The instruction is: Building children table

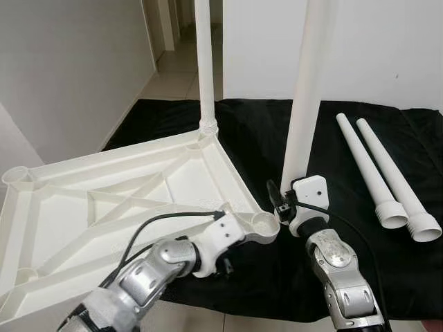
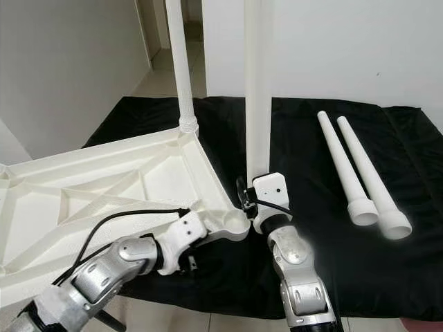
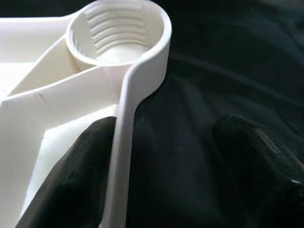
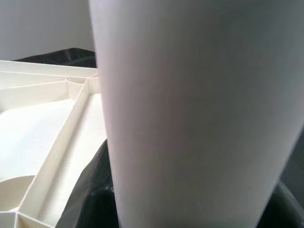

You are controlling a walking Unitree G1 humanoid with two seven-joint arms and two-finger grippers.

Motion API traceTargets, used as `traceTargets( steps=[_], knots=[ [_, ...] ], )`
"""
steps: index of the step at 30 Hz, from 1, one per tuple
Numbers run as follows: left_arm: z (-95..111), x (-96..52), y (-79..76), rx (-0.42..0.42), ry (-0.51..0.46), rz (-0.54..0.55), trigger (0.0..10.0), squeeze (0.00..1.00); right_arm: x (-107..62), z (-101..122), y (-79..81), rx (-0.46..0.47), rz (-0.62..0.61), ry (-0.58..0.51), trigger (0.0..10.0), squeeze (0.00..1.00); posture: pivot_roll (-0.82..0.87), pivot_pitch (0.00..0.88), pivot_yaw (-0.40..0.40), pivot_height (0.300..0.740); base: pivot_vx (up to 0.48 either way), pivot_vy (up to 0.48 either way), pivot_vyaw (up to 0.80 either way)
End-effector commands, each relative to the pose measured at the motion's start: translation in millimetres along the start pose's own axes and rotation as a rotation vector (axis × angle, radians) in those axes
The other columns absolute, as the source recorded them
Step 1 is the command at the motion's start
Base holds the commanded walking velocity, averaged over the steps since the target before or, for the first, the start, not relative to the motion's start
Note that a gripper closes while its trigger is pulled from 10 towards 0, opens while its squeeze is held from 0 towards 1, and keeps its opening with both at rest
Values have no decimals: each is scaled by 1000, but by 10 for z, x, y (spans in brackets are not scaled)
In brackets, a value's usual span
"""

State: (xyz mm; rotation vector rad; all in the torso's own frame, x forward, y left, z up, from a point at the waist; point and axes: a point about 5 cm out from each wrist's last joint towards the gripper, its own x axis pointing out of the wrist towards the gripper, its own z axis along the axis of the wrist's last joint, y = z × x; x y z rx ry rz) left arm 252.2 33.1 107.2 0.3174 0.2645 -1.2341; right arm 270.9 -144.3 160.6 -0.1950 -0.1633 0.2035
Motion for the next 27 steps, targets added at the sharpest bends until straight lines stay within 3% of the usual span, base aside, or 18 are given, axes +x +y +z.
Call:
traceTargets(
  steps=[1,5,11,12,20,23,27],
  knots=[
    [-80,53,-61,-1,39,-59,10000,0,6,56,-8,5,-13,-25,10000,0,-140,29,81,740,0,0,0],
    [-21,85,-72,9,18,-75,10000,0,10,76,-22,19,-26,-44,10000,0,-144,30,84,740,0,0,0],
    [92,-12,-2,-4,-36,-54,10000,0,33,105,-44,45,-37,-76,10000,0,-131,39,87,740,0,0,0],
    [143,-98,36,-19,-63,-40,10000,0,55,127,-33,79,-28,-95,10000,0,-118,42,81,740,0,0,0],
    [265,-325,142,-44,-153,58,10000,0,97,171,-8,179,-19,-138,10000,0,-88,46,65,740,0,0,0],
    [320,-507,138,-22,-222,99,10000,0,103,162,15,219,-2,-141,10000,0,-75,46,59,740,0,0,0],
    [369,-614,93,-1,-259,88,10000,0,107,161,35,233,17,-147,10000,0,-72,45,56,740,0,0,0]
  ],
)
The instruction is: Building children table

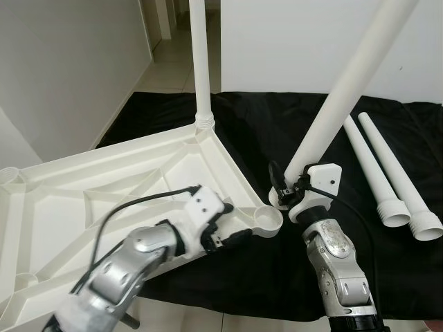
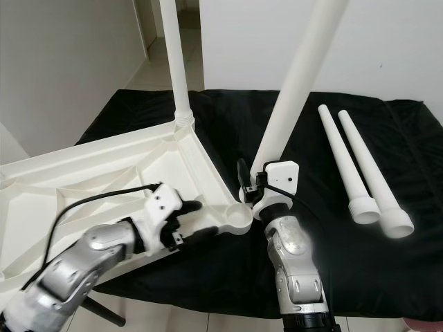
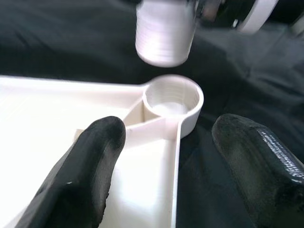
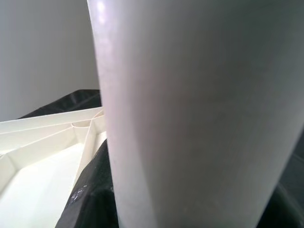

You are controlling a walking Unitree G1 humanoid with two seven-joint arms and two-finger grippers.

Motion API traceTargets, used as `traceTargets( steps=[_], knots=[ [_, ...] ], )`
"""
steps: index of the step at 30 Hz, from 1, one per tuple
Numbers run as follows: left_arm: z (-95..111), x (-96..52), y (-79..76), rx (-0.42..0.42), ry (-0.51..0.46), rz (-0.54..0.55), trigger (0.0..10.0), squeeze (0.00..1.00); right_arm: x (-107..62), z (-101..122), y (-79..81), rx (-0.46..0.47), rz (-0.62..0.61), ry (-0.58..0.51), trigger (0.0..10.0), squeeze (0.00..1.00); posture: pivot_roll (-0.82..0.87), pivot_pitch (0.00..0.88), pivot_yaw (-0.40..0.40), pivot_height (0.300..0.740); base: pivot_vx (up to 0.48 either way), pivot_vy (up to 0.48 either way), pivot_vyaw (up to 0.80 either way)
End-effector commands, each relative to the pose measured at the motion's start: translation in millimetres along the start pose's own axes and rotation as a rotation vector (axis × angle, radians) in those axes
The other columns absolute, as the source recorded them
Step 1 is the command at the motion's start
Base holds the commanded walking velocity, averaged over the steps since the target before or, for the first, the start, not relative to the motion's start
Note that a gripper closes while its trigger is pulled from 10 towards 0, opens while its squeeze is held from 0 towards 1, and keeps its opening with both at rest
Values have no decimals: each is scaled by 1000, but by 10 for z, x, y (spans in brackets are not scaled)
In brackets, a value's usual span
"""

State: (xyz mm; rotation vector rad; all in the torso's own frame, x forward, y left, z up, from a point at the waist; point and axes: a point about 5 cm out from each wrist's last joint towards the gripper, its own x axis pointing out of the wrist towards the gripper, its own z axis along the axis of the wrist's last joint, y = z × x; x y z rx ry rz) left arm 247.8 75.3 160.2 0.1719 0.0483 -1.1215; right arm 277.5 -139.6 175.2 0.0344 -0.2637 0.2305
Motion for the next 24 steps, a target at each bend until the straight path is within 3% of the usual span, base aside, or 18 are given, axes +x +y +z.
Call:
traceTargets(
  steps=[1,6,12,24],
  knots=[
    [46,-31,-36,7,-24,-50,10000,0,14,14,36,16,20,-20,10000,0,-72,45,56,740,0,0,0],
    [65,-114,-116,-74,-33,-87,10000,0,-13,-48,80,29,56,-2,10000,0,-68,43,53,740,0,0,0],
    [-15,-139,-167,-96,5,-74,10000,0,-98,-168,130,0,111,40,10000,0,-68,39,44,740,0,0,0],
    [-33,-159,-183,-140,30,-55,10000,0,-307,-451,83,-32,149,147,10000,0,-74,36,33,740,0,0,0]
  ],
)
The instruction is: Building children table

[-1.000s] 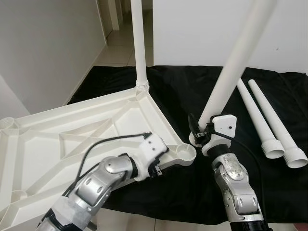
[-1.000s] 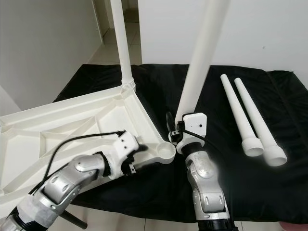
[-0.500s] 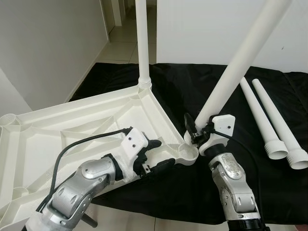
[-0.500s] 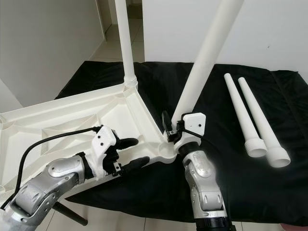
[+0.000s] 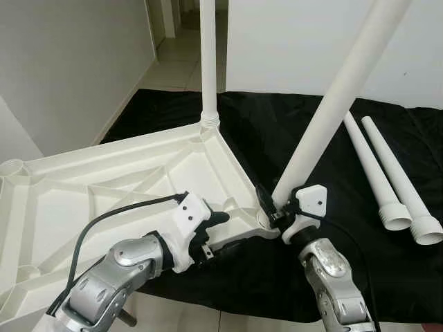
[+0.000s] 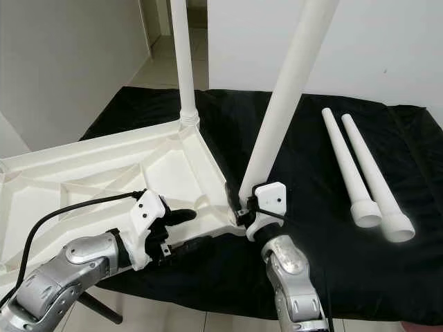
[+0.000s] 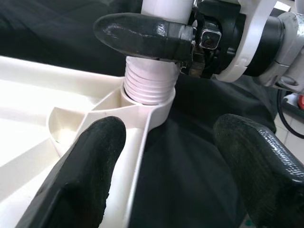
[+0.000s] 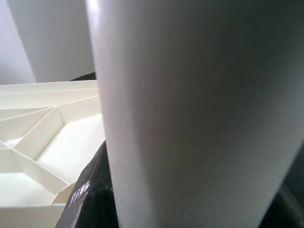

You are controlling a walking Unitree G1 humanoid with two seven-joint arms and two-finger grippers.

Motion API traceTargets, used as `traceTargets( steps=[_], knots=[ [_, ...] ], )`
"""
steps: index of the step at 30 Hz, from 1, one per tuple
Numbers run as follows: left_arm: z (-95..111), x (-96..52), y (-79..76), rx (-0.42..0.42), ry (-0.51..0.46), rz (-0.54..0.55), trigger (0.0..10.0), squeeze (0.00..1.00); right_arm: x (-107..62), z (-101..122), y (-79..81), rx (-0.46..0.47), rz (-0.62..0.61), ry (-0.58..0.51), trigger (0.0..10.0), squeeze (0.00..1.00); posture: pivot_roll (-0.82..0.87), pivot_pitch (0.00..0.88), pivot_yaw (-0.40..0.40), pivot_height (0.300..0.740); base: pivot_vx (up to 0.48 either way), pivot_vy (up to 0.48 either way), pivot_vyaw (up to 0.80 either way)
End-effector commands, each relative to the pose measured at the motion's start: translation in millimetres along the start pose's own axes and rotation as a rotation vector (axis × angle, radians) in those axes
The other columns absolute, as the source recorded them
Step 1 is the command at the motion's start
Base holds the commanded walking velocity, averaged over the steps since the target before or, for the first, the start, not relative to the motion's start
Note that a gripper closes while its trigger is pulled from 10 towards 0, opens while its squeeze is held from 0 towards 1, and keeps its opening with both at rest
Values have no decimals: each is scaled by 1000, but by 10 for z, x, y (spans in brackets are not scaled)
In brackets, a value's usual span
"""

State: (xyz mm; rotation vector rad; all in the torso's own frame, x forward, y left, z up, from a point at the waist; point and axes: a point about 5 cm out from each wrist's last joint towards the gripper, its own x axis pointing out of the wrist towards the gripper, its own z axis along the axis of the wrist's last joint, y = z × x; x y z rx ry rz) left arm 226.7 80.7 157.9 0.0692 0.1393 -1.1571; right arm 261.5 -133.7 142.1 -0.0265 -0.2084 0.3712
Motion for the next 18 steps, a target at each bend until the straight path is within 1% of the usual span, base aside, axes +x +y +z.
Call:
traceTargets(
  steps=[1,6,7,8,10,12,13,15,16,18],
  knots=[
    [-17,-19,-18,-18,16,-11,10000,0,-81,-198,1,2,9,93,10000,0,-74,36,33,740,0,0,0],
    [-17,-17,-23,-21,18,-10,10000,0,-84,-236,-12,-19,21,104,10000,0,-76,40,36,740,0,0,0],
    [-18,-15,-24,-20,20,-10,10000,0,-71,-240,-15,-46,39,104,10000,0,-76,43,40,740,0,0,0],
    [-15,-11,-24,-17,21,-9,10000,0,-42,-237,-19,-98,79,102,10000,0,-76,49,45,740,0,0,0],
    [-13,-10,-23,-17,21,-9,10000,0,-34,-236,-20,-110,88,101,10000,0,-76,49,45,740,0,0,0],
    [-5,-7,-18,-15,19,-6,10000,0,-13,-236,-7,-172,145,99,10000,0,-73,57,49,740,0,0,0],
    [-5,-7,-18,-15,19,-6,10000,0,-13,-236,-7,-172,145,99,10000,0,-73,57,49,740,0,0,0],
    [4,-6,-13,-14,18,-3,10000,0,2,-236,9,-210,196,95,10000,0,-72,59,50,740,0,0,0],
    [4,-6,-13,-14,18,-3,10000,0,2,-236,9,-210,196,95,10000,0,-72,59,50,740,0,0,0],
    [12,-7,-7,-13,18,1,10000,0,2,-254,28,-218,235,99,10000,0,-71,59,52,740,0,0,0]
  ],
)
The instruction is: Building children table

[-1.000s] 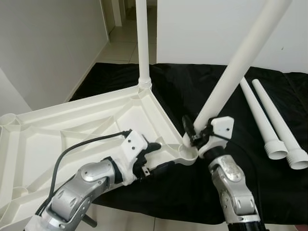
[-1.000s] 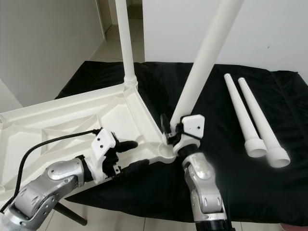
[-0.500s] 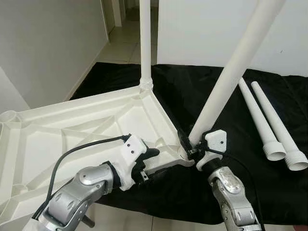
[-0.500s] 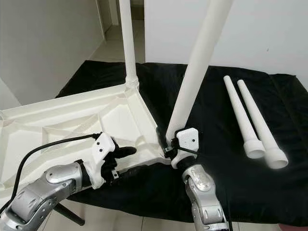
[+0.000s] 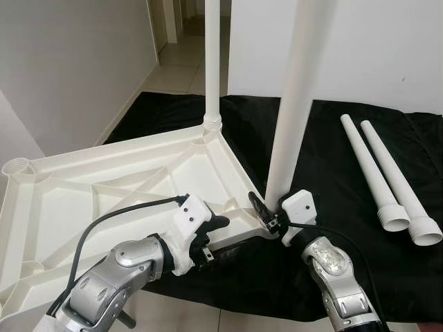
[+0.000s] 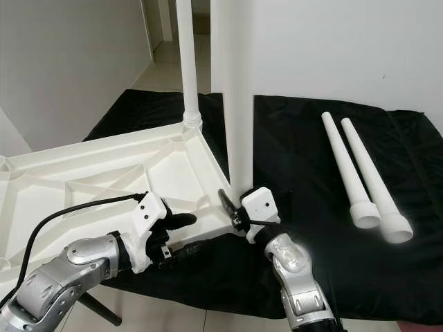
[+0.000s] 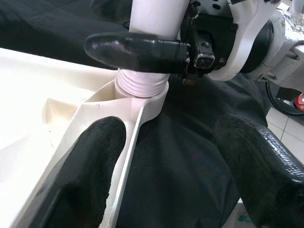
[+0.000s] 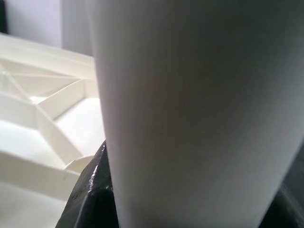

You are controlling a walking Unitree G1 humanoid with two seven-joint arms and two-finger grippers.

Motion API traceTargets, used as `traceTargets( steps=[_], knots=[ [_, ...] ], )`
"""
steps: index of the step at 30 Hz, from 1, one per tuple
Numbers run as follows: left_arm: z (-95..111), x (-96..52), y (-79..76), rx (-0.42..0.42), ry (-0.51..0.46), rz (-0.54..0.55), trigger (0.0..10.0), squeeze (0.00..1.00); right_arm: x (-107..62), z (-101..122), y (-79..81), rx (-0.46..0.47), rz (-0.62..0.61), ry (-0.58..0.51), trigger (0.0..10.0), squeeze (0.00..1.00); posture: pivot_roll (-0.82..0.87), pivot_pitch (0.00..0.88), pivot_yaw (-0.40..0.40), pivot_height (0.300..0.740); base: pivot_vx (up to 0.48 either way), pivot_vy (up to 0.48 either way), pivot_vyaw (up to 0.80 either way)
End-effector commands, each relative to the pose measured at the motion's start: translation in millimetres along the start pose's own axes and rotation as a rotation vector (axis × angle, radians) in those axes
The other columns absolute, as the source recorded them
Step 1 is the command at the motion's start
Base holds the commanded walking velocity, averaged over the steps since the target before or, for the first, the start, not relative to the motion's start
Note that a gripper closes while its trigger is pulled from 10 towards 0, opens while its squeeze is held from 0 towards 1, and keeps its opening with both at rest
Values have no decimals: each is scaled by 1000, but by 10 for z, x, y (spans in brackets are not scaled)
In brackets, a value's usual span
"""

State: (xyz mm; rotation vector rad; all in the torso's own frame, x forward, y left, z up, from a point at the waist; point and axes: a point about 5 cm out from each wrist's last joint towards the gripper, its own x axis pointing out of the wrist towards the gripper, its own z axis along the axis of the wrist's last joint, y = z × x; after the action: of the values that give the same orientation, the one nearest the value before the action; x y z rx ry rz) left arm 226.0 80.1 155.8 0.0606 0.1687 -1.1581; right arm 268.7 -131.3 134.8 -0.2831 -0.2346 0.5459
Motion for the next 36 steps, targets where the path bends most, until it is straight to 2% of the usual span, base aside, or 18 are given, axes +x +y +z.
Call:
traceTargets(
  steps=[1,5,6,8,13,18,27,30,31,32,33,35,36],
  knots=[
    [32,-13,1,9,0,4,10000,0,-45,-156,76,24,42,77,10000,0,-71,59,52,740,0,0,0],
    [38,-21,12,12,1,12,10000,0,-58,-194,110,98,68,89,10000,0,-66,60,50,740,0,0,0],
    [41,-23,16,11,0,16,10000,0,-63,-208,116,146,65,90,10000,0,-66,60,50,740,0,0,0],
    [48,-24,23,12,-3,20,10000,0,-64,-223,108,228,43,91,10000,0,-66,59,51,740,0,0,0],
    [54,-23,29,17,-5,20,10000,0,-34,-243,53,329,-11,89,10000,0,-67,56,55,740,0,0,0],
    [61,-23,42,21,-3,20,10000,0,-14,-260,11,338,-28,101,10000,0,-67,57,60,740,0,0,0],
    [61,-25,42,24,-1,22,10000,0,3,-284,25,376,-43,122,10000,0,-62,57,58,740,0,0,0],
    [61,-29,40,25,-1,25,10000,0,-2,-267,43,350,-48,105,10000,0,-59,59,56,740,0,0,0],
    [62,-35,39,25,0,29,10000,0,-21,-230,72,239,-39,73,10000,0,-54,60,56,740,0,0,0],
    [62,-35,39,25,0,29,10000,0,-21,-230,72,239,-39,73,10000,0,-54,60,56,740,0,0,0],
    [63,-40,40,25,-1,33,10000,0,-40,-203,114,144,-16,48,10000,0,-53,61,56,740,0,0,0],
    [63,-40,40,25,-1,33,10000,0,-40,-203,114,144,-16,48,10000,0,-53,61,56,740,0,0,0],
    [63,-43,42,25,0,35,10000,0,-51,-194,141,102,-1,36,10000,0,-53,61,57,740,0,0,0]
  ],
)
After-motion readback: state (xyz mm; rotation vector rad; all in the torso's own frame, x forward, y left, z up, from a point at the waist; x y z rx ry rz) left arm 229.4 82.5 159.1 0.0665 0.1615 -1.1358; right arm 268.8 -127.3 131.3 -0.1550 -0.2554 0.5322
